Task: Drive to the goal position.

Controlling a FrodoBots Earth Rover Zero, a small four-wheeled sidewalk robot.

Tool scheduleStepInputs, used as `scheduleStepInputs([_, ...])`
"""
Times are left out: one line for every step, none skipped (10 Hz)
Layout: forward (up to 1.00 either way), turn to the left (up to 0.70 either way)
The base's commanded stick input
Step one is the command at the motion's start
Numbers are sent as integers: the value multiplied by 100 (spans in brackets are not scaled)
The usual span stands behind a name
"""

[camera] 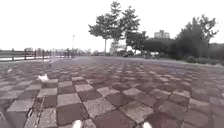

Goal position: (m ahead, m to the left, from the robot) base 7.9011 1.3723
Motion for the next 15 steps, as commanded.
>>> scheduleStepInputs([85, 1])
scheduleStepInputs([85, 1])
scheduleStepInputs([85, 14])
scheduleStepInputs([85, 35])
scheduleStepInputs([85, 35])
scheduleStepInputs([85, 18])
scheduleStepInputs([85, 1])
scheduleStepInputs([85, 1])
scheduleStepInputs([85, 1])
scheduleStepInputs([85, 1])
scheduleStepInputs([85, 1])
scheduleStepInputs([85, 1])
scheduleStepInputs([85, 1])
scheduleStepInputs([85, 1])
scheduleStepInputs([85, 1])
